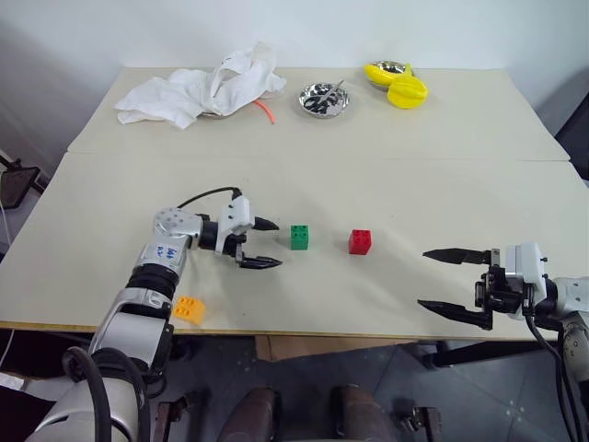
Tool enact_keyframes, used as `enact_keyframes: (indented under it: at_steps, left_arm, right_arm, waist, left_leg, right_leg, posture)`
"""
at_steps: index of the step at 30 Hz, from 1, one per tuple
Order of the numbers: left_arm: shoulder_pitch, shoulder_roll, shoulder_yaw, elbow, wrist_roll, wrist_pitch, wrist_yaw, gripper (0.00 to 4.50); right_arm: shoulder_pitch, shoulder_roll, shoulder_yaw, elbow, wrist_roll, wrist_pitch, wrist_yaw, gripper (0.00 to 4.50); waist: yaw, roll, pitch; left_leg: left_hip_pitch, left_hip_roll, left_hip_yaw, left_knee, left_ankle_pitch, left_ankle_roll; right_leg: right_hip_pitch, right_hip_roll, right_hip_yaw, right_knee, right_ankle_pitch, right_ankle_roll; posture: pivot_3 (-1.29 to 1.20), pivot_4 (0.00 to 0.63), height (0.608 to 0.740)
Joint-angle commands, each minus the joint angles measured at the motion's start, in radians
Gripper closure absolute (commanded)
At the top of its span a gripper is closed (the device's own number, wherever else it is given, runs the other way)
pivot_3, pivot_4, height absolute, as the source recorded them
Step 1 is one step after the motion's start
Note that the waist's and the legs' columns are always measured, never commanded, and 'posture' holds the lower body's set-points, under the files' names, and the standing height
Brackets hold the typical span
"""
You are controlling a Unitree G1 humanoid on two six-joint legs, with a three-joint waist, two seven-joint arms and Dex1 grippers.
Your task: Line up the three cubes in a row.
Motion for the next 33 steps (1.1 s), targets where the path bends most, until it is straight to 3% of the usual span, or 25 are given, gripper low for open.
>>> enact_keyframes:
  at_steps: [1,6,11,15,19,24,28,33]
  left_arm:
    - [-0.014,-0.022,0.006,-0.012,0.011,0.011,0.076,0.04]
    - [-0.043,-0.049,0.007,0.034,0.039,0.008,0.187,0.04]
    - [-0.057,-0.054,0.008,0.049,0.028,0.005,0.183,0.04]
    - [-0.052,-0.021,0.018,0.032,0.015,0.001,0.143,0.04]
    - [-0.005,0.063,0.054,-0.057,-0.058,0.008,-0.011,0.04]
    - [0.134,0.246,0.185,-0.253,-0.238,0.048,-0.217,0.04]
    - [0.281,0.360,0.293,-0.403,-0.312,0.131,-0.174,0.04]
    - [0.640,0.483,0.545,-0.602,-0.409,0.228,-0.111,0.04]
  right_arm:
    - [0.005,-0.010,-0.026,-0.040,0.020,0.014,-0.001,0.00]
    - [0.024,-0.011,-0.035,-0.072,0.025,0.031,-0.009,0.00]
    - [0.037,-0.005,-0.037,-0.095,0.028,0.043,-0.015,0.00]
    - [0.037,-0.003,-0.037,-0.095,0.030,0.044,-0.016,0.00]
    - [0.032,-0.004,-0.034,-0.093,0.038,0.046,-0.011,0.00]
    - [-0.034,-0.015,-0.013,-0.049,0.046,0.062,0.030,0.00]
    - [-0.081,-0.008,0.020,-0.050,0.060,0.132,0.039,0.00]
    - [-0.136,0.023,0.087,-0.096,0.075,0.185,0.059,0.00]
  waist:
    - [-0.001,0.000,0.000]
    - [-0.001,0.000,0.000]
    - [-0.001,0.000,0.000]
    - [-0.002,0.000,0.000]
    - [-0.008,0.000,0.000]
    - [-0.031,0.000,0.000]
    - [-0.029,0.001,0.000]
    - [-0.031,0.001,0.000]
  left_leg:
    - [0.000,0.000,0.000,0.000,0.000,0.000]
    - [0.000,0.000,0.000,0.000,0.000,0.000]
    - [0.000,0.000,0.001,0.000,0.000,0.000]
    - [0.000,0.000,0.001,0.000,0.000,0.000]
    - [0.000,0.001,0.002,-0.001,0.000,0.000]
    - [0.000,0.004,0.002,-0.002,0.000,-0.001]
    - [0.000,0.004,0.000,-0.002,0.000,-0.001]
    - [0.000,0.004,-0.001,-0.005,-0.001,-0.001]
  right_leg:
    - [0.000,0.000,0.000,0.000,0.000,0.000]
    - [-0.001,0.000,-0.001,0.000,0.000,0.000]
    - [-0.001,0.000,-0.001,0.001,0.000,0.000]
    - [-0.001,0.000,-0.001,0.001,0.000,0.000]
    - [-0.002,0.000,0.000,0.001,0.000,0.000]
    - [-0.002,0.000,0.001,0.001,0.000,0.000]
    - [-0.002,-0.001,0.005,-0.001,0.000,0.000]
    - [-0.002,-0.002,0.008,-0.001,0.000,-0.001]
  posture:
    - [0.00,0.150,0.740]
    - [0.00,0.150,0.740]
    - [0.00,0.150,0.740]
    - [0.00,0.150,0.740]
    - [0.00,0.150,0.740]
    - [0.00,0.150,0.740]
    - [0.00,0.150,0.740]
    - [0.00,0.150,0.740]
